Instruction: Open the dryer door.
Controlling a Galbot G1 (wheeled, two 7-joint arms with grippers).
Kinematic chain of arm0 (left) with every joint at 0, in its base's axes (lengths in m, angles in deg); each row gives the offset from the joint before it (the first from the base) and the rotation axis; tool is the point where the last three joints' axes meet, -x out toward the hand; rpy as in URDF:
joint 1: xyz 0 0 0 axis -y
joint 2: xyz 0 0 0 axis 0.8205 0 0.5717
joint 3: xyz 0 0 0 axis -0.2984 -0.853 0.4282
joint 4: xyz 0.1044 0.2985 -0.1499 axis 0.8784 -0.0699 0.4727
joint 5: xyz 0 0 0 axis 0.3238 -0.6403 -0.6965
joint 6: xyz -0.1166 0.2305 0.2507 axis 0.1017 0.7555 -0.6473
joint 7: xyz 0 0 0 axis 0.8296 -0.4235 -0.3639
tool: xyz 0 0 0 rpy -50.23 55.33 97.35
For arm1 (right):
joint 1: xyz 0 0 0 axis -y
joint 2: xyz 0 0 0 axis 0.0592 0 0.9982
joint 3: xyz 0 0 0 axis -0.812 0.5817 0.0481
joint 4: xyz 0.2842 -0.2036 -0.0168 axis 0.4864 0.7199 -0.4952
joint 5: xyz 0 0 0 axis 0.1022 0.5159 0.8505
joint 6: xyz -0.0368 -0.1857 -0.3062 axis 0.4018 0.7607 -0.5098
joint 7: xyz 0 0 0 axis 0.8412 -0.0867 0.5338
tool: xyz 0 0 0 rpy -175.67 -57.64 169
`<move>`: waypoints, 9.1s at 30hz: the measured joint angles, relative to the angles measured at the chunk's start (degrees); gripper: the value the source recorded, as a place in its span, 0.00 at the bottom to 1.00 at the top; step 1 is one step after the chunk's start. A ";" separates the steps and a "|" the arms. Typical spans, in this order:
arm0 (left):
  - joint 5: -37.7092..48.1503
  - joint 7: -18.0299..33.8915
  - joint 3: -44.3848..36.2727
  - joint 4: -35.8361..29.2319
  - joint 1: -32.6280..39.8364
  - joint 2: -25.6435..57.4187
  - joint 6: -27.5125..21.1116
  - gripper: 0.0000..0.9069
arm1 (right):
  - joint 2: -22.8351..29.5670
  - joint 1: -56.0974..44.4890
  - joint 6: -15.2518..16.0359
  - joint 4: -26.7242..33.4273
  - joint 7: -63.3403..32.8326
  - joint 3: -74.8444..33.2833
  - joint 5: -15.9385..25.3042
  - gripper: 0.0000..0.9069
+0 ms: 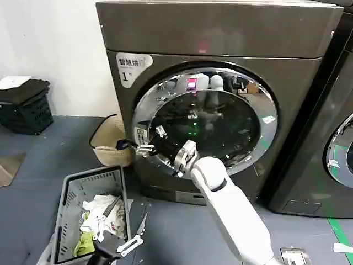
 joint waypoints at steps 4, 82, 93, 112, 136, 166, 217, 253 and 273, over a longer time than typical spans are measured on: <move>1.17 -0.06 1.14 -0.03 0.01 0.13 0.00 1.00 | -1.19 -0.57 0.00 -1.28 1.10 0.02 -1.84 1.00; 19.95 -5.50 12.23 8.04 19.51 28.11 -11.06 1.00 | -34.40 -30.46 -17.51 -26.97 44.21 -17.75 -27.48 1.00; 20.59 -7.68 4.13 10.54 24.99 35.19 -10.47 1.00 | -36.06 -38.57 -17.63 -25.90 42.58 -30.18 -29.55 1.00; 20.63 -9.08 -14.10 15.33 37.89 43.06 -8.57 1.00 | -33.22 -59.03 -21.61 -25.23 39.26 -54.75 -30.61 1.00; 21.68 -9.07 -40.86 22.43 57.92 39.87 -6.99 1.00 | -16.97 -77.03 -27.82 -13.87 7.37 -89.88 -15.56 1.00; 23.82 -8.94 -65.01 35.10 80.22 25.00 -8.74 1.00 | -10.42 -73.02 -6.53 1.29 -25.05 -107.72 5.03 1.00; 22.84 -9.21 -70.68 53.96 89.65 3.57 -13.42 1.00 | -10.16 -73.35 -5.51 4.07 -28.58 -113.90 7.48 1.00; -8.22 -17.75 -64.76 26.38 91.49 65.27 9.58 1.00 | -17.87 -69.07 -5.29 9.53 -25.17 -109.10 8.82 1.00; -44.40 -13.92 -45.00 28.47 73.00 82.41 25.13 1.00 | -17.16 -66.27 -6.13 9.25 -23.79 -105.78 8.25 1.00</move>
